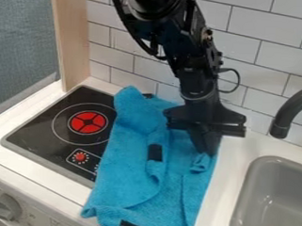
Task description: Unfold from the left to the right
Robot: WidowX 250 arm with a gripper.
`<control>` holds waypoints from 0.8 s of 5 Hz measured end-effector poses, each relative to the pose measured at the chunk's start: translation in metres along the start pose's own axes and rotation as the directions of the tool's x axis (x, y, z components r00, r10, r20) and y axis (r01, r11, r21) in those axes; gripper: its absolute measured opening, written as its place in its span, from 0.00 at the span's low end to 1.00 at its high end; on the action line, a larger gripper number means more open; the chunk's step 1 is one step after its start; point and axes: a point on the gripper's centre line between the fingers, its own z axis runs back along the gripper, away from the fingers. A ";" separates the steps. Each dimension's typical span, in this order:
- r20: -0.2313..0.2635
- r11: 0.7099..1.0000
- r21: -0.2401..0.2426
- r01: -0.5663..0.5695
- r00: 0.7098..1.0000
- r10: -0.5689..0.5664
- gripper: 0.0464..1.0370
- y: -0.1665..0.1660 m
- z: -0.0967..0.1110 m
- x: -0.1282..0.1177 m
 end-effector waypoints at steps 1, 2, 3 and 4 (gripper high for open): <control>-0.001 1.000 -0.014 -0.007 1.000 0.007 0.47 -0.003 0.000 0.000; -0.008 0.999 -0.039 0.005 1.000 -0.005 0.80 -0.007 0.005 -0.001; 0.006 0.997 -0.072 0.015 1.000 -0.015 0.98 -0.011 0.017 0.002; 0.040 0.993 -0.111 0.044 0.998 -0.040 0.97 -0.017 0.039 0.007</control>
